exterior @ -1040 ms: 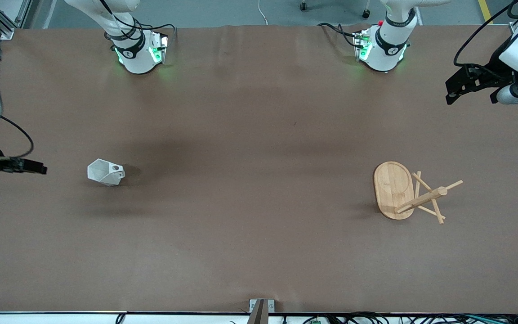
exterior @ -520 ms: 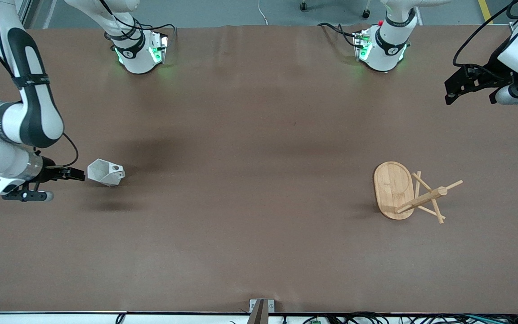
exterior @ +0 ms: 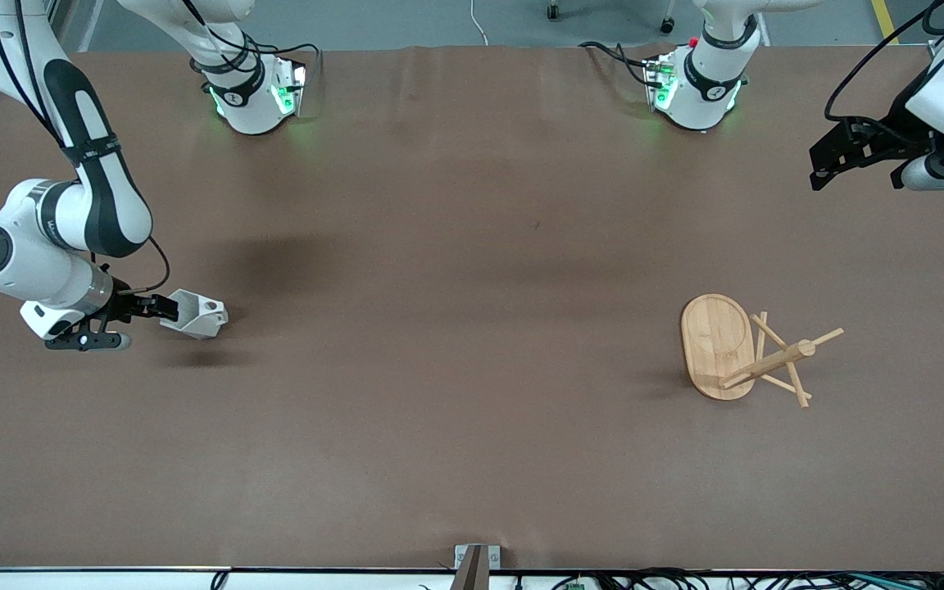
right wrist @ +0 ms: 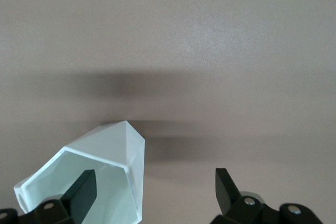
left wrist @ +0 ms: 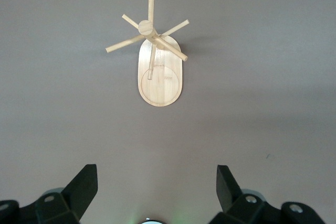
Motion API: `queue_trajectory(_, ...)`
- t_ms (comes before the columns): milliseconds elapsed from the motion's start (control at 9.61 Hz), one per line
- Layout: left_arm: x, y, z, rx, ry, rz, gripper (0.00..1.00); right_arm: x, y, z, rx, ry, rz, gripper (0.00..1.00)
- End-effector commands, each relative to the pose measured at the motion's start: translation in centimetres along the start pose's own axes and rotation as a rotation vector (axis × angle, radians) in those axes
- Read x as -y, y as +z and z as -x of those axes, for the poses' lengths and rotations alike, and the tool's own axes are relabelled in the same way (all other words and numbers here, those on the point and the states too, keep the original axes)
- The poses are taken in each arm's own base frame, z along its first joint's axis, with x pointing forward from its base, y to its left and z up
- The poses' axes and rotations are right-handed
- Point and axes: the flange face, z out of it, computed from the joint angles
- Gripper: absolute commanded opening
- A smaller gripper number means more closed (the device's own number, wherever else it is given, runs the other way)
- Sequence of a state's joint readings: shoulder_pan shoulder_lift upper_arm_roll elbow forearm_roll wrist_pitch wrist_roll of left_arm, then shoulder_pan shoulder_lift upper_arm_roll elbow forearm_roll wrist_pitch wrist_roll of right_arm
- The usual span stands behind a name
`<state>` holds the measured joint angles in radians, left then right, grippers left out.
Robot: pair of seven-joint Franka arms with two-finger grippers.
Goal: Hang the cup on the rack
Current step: 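Reach the right gripper down to the white cup, then close the right gripper on the white cup's rim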
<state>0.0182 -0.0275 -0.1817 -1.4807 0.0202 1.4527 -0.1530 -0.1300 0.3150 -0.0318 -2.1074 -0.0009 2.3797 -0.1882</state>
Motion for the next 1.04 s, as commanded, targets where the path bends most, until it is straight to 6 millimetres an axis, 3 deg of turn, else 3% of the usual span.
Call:
queue_trajectory(0,-0.3,1.4,-0.6,0.043,0.020,0.014,1.00,0.4,0.1,1.4,-0.012,-0.025,-0.011,0.95)
queue_trajectory(208,-0.3,1.4,-0.6,0.043,0.020,0.014,1.00,1.3,0.4,1.2,-0.020,-0.001,-0.047,0.84)
queue_trajectory(416,-0.5,1.5,-0.4,0.055,0.024,0.012,1.00,0.9,1.0,1.1,-0.034,-0.082,-0.048,0.59)
queue_trajectory(728,-0.5,1.8,-0.4,0.064,0.026,0.012,1.00,0.3,1.4,1.1,-0.045,-0.092,-0.044,0.55)
queue_trajectory(936,-0.5,2.1,0.1,0.104,0.022,0.007,1.00,0.5,2.5,1.6,-0.056,-0.080,-0.049,0.41)
